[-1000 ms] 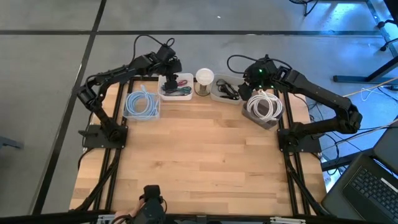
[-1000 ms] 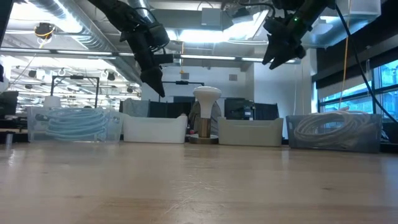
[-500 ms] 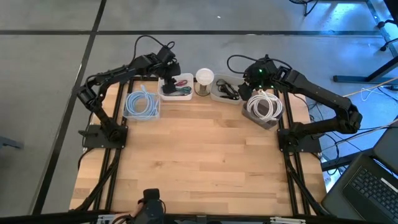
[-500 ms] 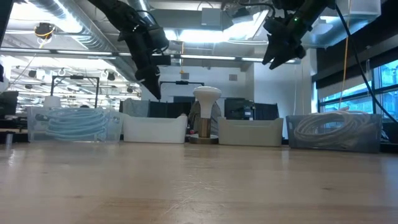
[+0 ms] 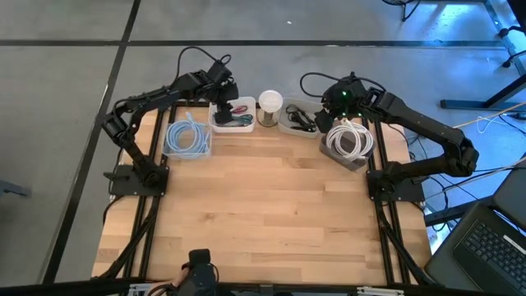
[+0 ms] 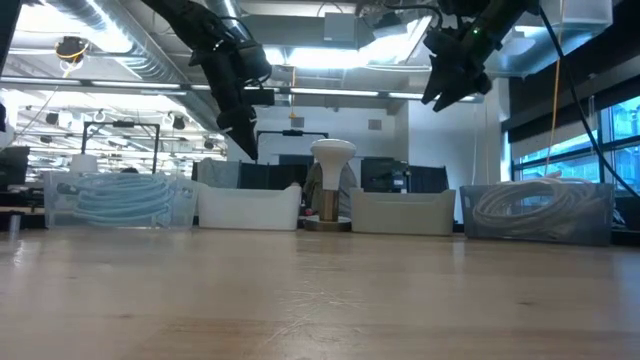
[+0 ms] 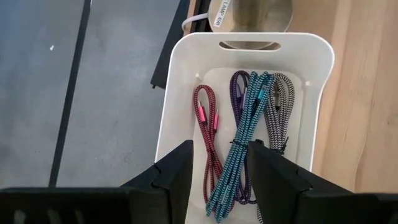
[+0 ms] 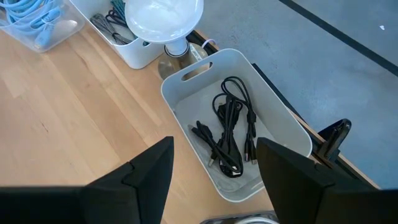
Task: Pick & Place USB Port
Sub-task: Return to Home Position
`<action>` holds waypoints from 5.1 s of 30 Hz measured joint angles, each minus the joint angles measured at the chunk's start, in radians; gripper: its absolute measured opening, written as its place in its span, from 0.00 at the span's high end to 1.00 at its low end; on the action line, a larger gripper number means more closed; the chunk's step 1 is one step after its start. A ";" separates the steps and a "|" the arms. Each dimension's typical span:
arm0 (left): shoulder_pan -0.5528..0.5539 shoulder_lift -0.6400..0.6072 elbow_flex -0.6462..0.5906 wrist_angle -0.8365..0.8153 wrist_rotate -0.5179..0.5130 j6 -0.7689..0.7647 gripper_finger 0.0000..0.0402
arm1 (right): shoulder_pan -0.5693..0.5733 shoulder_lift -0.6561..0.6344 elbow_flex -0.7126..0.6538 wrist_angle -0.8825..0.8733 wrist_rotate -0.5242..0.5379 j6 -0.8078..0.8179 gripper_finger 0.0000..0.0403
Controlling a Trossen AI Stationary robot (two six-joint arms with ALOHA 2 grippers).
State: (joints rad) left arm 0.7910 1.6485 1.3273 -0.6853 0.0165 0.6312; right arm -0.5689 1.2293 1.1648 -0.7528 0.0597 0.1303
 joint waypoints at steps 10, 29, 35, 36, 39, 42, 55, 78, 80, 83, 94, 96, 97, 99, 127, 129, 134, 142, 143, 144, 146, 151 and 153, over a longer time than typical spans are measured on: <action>-0.002 -0.004 0.000 -0.001 0.010 -0.001 0.64 | 0.006 0.000 0.000 0.009 0.000 -0.006 0.42; 0.039 -0.603 -0.421 0.121 0.603 -0.261 0.64 | 0.132 -0.163 -0.207 0.260 -0.011 -0.162 0.42; 0.071 -0.966 -0.708 0.337 0.737 -0.514 0.64 | 0.135 -0.425 -0.406 0.383 -0.058 -0.034 0.42; 0.067 -1.024 -0.746 0.383 0.752 -0.569 0.64 | 0.138 -0.469 -0.438 0.419 -0.089 -0.014 0.42; 0.054 -1.188 -0.837 0.454 0.745 -0.699 0.64 | 0.157 -0.591 -0.533 0.529 -0.189 0.035 0.42; 0.037 -1.340 -0.894 0.477 0.708 -0.789 0.64 | 0.185 -0.694 -0.617 0.616 -0.232 0.081 0.42; -0.025 -1.633 -1.144 0.543 0.609 -0.978 0.64 | 0.265 -0.895 -0.865 0.790 -0.201 0.182 0.42; -0.527 -1.649 -1.318 0.722 0.105 -1.066 0.64 | 0.456 -1.158 -0.991 0.629 0.001 0.164 0.43; -0.564 -1.649 -1.317 0.710 0.060 -1.066 0.64 | 0.470 -1.190 -0.991 0.583 0.015 0.174 0.43; -0.604 -1.649 -1.317 0.704 0.031 -1.063 0.64 | 0.491 -1.230 -0.991 0.512 0.054 0.176 0.43; -0.628 -1.649 -1.317 0.697 0.004 -1.003 0.64 | 0.529 -1.228 -1.063 0.558 0.161 0.107 0.43; -0.628 -1.649 -1.317 0.697 0.004 -1.002 0.64 | 0.529 -1.228 -1.098 0.608 0.175 0.092 0.43; -0.628 -1.649 -1.317 0.697 0.004 -1.002 0.64 | 0.529 -1.224 -1.098 0.617 0.188 0.089 0.43; -0.628 -1.648 -1.317 0.699 0.005 -1.003 0.64 | 0.529 -1.217 -1.099 0.624 0.202 0.073 0.43; -0.628 -1.648 -1.317 0.711 0.006 -1.003 0.64 | 0.529 -1.214 -1.100 0.623 0.202 0.019 0.42; -0.628 -1.648 -1.317 0.711 0.006 -1.003 0.64 | 0.529 -1.214 -1.100 0.623 0.202 0.019 0.42; -0.628 -1.648 -1.317 0.711 0.006 -1.003 0.64 | 0.529 -1.214 -1.100 0.623 0.202 0.019 0.42; -0.628 -1.648 -1.317 0.711 0.006 -1.003 0.64 | 0.529 -1.214 -1.100 0.623 0.202 0.019 0.42; -0.628 -1.648 -1.317 0.711 0.006 -1.003 0.64 | 0.528 -1.214 -1.100 0.623 0.202 0.019 0.42; -0.628 -1.648 -1.317 0.711 0.006 -1.003 0.64 | 0.528 -1.214 -1.100 0.623 0.202 0.019 0.42; -0.628 -1.648 -1.317 0.711 0.006 -1.003 0.64 | 0.528 -1.214 -1.100 0.623 0.202 0.018 0.42; -0.628 -1.648 -1.317 0.711 0.006 -1.003 0.64 | 0.528 -1.214 -1.100 0.623 0.202 0.018 0.42; -0.628 -1.648 -1.317 0.711 0.006 -1.003 0.64 | 0.529 -1.214 -1.100 0.623 0.202 0.018 0.42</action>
State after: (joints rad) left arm 0.1635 0.0006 0.0101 0.0256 0.0227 -0.3717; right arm -0.0402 0.0151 0.0650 -0.1298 0.2615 0.1486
